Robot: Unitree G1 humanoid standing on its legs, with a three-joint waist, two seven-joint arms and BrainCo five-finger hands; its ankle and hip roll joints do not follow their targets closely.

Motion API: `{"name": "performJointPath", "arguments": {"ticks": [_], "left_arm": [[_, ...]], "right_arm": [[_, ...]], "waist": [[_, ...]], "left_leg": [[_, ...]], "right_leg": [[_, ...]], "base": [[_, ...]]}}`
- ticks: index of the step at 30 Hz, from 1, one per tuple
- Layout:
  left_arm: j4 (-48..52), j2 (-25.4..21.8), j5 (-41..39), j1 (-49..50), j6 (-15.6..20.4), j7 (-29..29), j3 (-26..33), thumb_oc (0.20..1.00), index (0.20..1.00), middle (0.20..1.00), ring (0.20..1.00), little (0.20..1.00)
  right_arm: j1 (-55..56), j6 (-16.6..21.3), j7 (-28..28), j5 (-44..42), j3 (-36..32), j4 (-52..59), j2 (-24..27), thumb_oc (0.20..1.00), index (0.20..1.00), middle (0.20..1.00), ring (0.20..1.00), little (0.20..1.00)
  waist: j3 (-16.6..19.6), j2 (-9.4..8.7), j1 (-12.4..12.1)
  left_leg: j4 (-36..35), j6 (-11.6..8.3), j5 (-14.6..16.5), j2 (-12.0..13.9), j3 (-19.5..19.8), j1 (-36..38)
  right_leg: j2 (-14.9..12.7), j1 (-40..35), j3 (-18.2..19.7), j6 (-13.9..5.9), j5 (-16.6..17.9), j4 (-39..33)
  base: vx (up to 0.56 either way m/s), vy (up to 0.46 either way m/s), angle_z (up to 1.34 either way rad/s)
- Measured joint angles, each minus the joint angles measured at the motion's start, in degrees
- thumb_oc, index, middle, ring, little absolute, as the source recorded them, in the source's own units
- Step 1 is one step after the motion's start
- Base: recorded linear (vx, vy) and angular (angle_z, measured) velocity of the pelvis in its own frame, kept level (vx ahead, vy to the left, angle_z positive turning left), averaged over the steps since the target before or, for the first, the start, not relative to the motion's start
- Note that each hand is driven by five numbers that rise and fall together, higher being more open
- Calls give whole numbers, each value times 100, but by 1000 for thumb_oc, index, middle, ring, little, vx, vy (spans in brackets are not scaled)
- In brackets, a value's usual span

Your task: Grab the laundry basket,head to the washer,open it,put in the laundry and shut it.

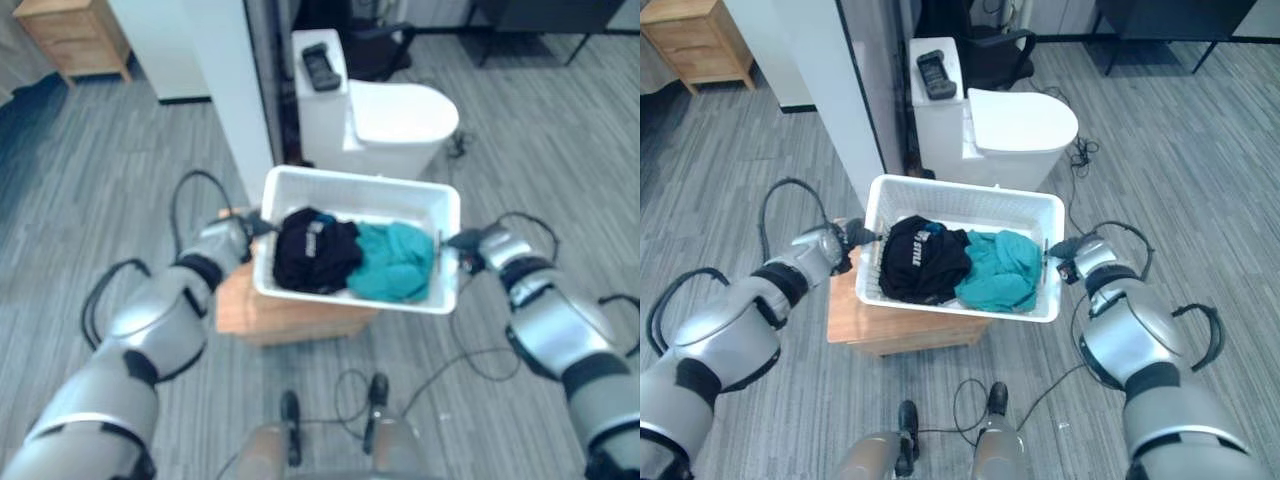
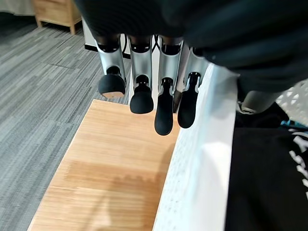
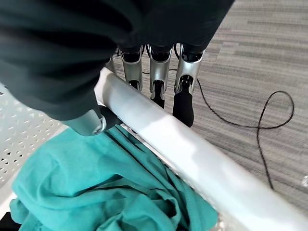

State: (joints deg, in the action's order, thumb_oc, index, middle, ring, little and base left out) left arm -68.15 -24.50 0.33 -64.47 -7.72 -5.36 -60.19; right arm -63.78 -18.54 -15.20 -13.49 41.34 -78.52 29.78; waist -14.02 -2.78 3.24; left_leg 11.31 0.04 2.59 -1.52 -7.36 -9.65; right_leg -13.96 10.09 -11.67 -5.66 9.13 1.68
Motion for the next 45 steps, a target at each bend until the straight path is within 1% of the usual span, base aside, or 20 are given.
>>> {"name": "performJointPath", "arguments": {"ticks": [6,14,24,31,35,37,39,40,42,43,44,45], "left_arm": [[-10,-2,177,0,-1,-26,3,200,200,200,200,200],[-71,-6,181,0,-2,-26,7,200,200,200,200,200],[-74,-6,181,-1,0,-22,37,200,200,200,200,200],[-99,-5,180,-6,3,4,67,200,200,200,200,200],[-100,4,180,-6,6,8,67,200,200,200,200,200],[-100,5,182,-10,6,9,65,200,200,200,200,200],[-104,10,185,-12,2,9,59,200,200,200,200,200],[-105,0,184,-11,2,10,60,200,200,200,200,200],[-105,-3,184,-19,2,22,60,200,200,200,200,200],[-105,-51,185,-20,3,30,59,200,200,200,200,200],[-104,-50,186,-31,8,34,61,200,200,200,200,200],[-87,27,189,-50,-5,37,71,200,200,200,200,200]], "right_arm": [[7,2,-42,7,-5,4,-10,200,200,200,200,200],[9,11,-48,3,-5,4,-46,200,200,200,200,200],[11,12,-45,-14,-15,10,-45,200,200,200,200,200],[11,25,-46,-26,-15,36,-40,200,200,200,200,200],[14,26,-43,-30,-15,36,-33,200,200,200,200,200],[21,30,-44,-59,-15,40,-26,200,200,200,200,200],[26,29,-41,-67,-15,51,-27,200,200,200,200,200],[25,32,-39,-68,-15,77,-27,200,200,200,200,200],[20,57,-31,-77,-11,115,-34,200,200,200,200,200],[15,66,-26,-121,-11,115,-41,200,200,200,200,200],[23,68,-29,-137,-10,112,-35,200,200,200,200,200],[35,35,4,-226,30,60,-21,200,200,200,200,200]], "waist": [[12,5,12],[13,6,10],[84,109,12],[96,115,14],[96,115,42],[96,115,90],[96,115,122],[96,115,125],[94,116,152],[91,121,127],[76,146,149],[28,227,170]], "left_leg": [[32,12,21,2,-3,-30],[87,16,57,-4,-6,-49],[194,60,152,-18,-94,-77],[200,62,152,-29,-107,-158],[199,68,156,-44,-123,-175],[220,86,165,-95,-150,-215],[280,130,199,-98,-235,-230],[289,156,218,-97,-320,-230],[300,220,256,-97,-515,-235],[281,269,282,-17,-705,-229],[277,331,301,34,-829,-228],[443,421,330,232,-1044,-256]], "right_leg": [[2,13,4,-10,75,8],[0,13,20,-10,89,11],[-30,29,79,-13,88,8],[-35,113,115,-38,113,13],[-42,141,135,-51,142,15],[-61,212,162,-52,173,62],[-58,288,235,-85,277,103],[-52,341,297,-103,390,91],[-36,481,341,-127,712,51],[-14,570,367,-201,967,-5],[-32,638,375,-282,1080,20],[-58,904,-131,32,-62,1154]], "base": [[0,0,0],[0,0,0],[-2,13,-3],[0,0,0],[-2,13,-1],[-13,68,-6],[-32,60,-20],[-56,54,-43],[-41,28,-60],[-62,20,-72],[-82,22,-86],[-128,47,-79]]}}
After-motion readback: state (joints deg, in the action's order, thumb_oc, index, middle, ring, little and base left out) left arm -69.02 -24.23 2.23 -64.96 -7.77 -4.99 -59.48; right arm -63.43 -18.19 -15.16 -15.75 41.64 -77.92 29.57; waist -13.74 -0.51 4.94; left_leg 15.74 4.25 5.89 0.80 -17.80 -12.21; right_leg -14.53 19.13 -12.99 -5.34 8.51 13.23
